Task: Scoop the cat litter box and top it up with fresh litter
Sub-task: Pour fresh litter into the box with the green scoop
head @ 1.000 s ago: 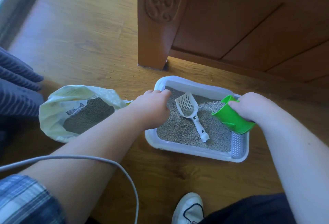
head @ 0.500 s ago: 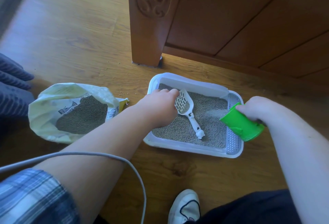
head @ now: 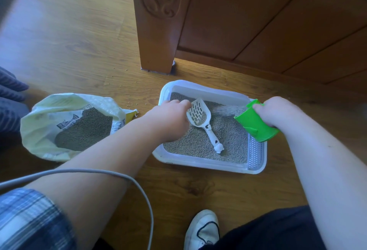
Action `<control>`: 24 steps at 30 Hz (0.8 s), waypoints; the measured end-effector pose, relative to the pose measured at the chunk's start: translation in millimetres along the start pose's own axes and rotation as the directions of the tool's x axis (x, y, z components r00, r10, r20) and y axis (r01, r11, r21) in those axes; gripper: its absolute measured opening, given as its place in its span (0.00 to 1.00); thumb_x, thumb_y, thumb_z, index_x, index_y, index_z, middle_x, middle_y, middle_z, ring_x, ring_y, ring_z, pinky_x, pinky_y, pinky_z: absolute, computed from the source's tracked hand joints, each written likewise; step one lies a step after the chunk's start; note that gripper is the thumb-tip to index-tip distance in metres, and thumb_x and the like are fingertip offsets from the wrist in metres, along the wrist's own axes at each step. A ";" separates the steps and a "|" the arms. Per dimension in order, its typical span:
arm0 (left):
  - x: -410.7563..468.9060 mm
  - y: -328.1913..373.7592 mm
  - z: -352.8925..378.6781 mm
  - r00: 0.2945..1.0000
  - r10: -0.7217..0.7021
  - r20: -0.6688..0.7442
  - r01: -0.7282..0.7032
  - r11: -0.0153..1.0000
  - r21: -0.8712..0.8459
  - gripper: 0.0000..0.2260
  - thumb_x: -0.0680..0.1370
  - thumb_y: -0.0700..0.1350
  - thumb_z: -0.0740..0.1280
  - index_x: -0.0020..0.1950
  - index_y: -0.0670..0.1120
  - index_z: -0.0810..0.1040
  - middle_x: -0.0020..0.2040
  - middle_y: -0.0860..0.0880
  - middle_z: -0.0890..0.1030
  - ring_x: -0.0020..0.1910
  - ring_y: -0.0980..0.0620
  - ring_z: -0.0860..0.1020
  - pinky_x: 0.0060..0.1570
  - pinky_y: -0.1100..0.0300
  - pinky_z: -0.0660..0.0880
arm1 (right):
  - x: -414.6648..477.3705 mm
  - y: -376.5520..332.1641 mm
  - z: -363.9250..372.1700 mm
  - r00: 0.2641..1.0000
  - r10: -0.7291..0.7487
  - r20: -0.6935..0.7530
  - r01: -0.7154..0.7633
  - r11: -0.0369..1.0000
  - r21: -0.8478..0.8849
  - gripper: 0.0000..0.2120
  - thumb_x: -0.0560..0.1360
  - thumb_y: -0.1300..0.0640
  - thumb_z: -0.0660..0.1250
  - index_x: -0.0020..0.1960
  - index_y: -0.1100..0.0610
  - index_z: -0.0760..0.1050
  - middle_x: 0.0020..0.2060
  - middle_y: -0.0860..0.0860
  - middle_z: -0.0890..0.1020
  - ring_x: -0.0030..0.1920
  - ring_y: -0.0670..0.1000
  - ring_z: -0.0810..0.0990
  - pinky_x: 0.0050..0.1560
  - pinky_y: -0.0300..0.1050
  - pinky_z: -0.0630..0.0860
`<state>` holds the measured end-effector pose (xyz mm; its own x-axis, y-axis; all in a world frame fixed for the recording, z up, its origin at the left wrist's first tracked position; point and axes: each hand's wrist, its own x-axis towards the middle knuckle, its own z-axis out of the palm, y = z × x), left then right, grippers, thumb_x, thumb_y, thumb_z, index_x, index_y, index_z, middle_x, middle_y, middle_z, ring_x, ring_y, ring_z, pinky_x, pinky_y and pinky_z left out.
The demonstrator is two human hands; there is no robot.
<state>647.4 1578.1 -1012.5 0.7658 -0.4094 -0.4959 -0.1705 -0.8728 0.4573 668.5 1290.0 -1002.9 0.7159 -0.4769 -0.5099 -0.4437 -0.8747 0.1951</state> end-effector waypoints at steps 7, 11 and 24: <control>1.0 -3.0 0.6 0.999 -0.026 0.024 0.026 1.000 0.011 0.20 0.79 0.46 0.57 0.72 0.51 0.65 0.66 0.48 0.73 0.67 0.44 0.68 0.61 0.46 0.71 | 5.0 -12.0 2.4 0.997 -0.075 0.005 0.074 0.996 0.058 0.20 0.80 0.43 0.57 0.52 0.59 0.79 0.49 0.59 0.82 0.52 0.61 0.82 0.50 0.50 0.77; -3.0 -6.2 0.8 0.999 -0.026 0.045 0.026 1.000 0.007 0.22 0.79 0.45 0.56 0.73 0.52 0.64 0.66 0.48 0.73 0.66 0.44 0.68 0.61 0.45 0.71 | 7.4 -26.0 -4.0 0.997 -0.083 -0.012 0.082 0.997 -0.008 0.22 0.80 0.42 0.56 0.44 0.59 0.75 0.41 0.57 0.78 0.50 0.61 0.80 0.48 0.50 0.74; -7.9 -19.2 -8.8 0.996 -0.079 0.035 0.079 0.997 0.002 0.23 0.79 0.46 0.58 0.75 0.52 0.63 0.69 0.48 0.71 0.69 0.44 0.66 0.65 0.44 0.69 | 7.4 -61.2 -0.9 0.991 -0.123 -0.059 0.115 0.985 -0.126 0.25 0.77 0.36 0.54 0.52 0.55 0.79 0.47 0.57 0.79 0.53 0.61 0.79 0.49 0.51 0.73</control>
<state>650.0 1600.4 -1010.9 0.7550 -0.3478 -0.5559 -0.1104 -0.9030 0.4151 701.5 1339.9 -1017.8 0.7958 -0.3698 -0.4796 -0.2867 -0.9276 0.2396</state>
